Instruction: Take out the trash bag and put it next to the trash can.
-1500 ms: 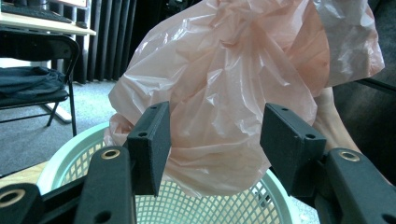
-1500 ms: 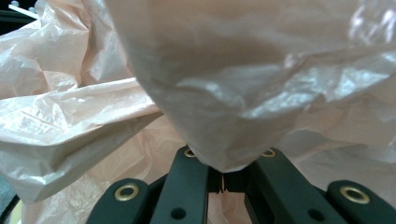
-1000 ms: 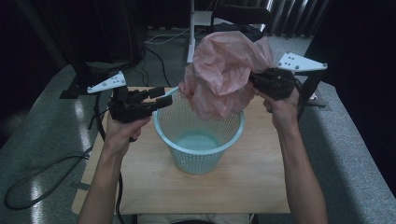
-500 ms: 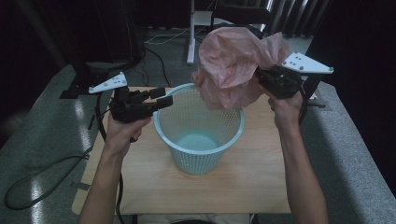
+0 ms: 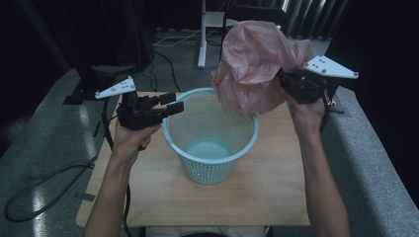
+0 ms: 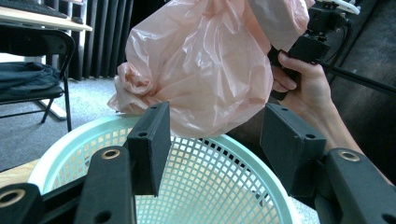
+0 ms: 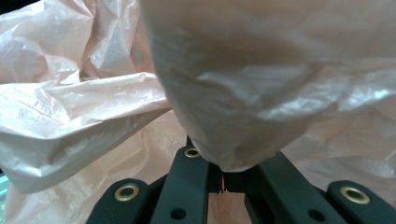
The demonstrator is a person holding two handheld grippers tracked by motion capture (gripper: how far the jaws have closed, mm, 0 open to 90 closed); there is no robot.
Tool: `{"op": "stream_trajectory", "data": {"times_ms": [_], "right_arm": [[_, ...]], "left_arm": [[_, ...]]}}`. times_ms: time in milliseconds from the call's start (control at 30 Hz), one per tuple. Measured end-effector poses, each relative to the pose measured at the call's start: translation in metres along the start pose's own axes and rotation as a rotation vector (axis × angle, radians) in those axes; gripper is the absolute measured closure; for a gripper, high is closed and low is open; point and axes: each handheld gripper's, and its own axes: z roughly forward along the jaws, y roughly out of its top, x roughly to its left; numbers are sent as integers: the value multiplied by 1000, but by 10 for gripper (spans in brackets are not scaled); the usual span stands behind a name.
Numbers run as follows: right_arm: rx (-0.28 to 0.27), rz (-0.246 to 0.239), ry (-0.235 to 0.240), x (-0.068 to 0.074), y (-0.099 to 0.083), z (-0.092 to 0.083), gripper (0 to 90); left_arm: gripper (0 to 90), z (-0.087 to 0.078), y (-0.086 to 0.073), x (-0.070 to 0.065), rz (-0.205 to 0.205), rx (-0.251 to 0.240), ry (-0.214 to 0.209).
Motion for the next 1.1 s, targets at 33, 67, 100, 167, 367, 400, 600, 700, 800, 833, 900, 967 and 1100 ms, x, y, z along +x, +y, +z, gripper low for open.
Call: {"op": "stream_trajectory", "data": {"times_ms": [33, 67, 100, 167, 367, 400, 600, 700, 800, 833, 900, 967, 1100], "right_arm": [[3, -4, -6, -1, 0, -1, 890], [0, -2, -7, -1, 0, -1, 891], [-3, 1, -16, -2, 0, -3, 891], [-10, 10, -18, -5, 2, -5, 891], [-17, 16, -51, -12, 5, -13, 890], [-18, 14, -56, -13, 5, -14, 890], [4, 22, -99, -20, -3, -19, 890], [15, 29, -120, -25, -8, -22, 890], [24, 40, -138, -29, -12, -25, 890], [28, 41, -141, -30, -13, -26, 890], [42, 39, -155, -31, -16, -26, 890], [56, 41, -165, -32, -20, -26, 889], [76, 41, -204, -37, -27, -27, 889]], "left_arm": [[430, 0, 0, 0, -1, 0, 0], [431, 0, 0, 0, -2, -1, -1], [431, 0, 0, 0, -2, -1, -1], [430, 0, 0, 0, -2, 0, -1], [431, 1, 0, 0, -1, 3, -2], [431, 1, 0, 0, 1, 5, -2], [431, 2, -2, 2, -5, 5, -5], [431, 2, -4, 3, -9, 7, -4], [430, 2, -5, 4, -10, 7, 0], [430, 2, -5, 4, -9, 10, 1], [430, 2, -5, 5, -10, 10, 2], [430, 1, -6, 5, -12, 9, 4], [430, -1, -8, 7, -14, 13, 10]]}}
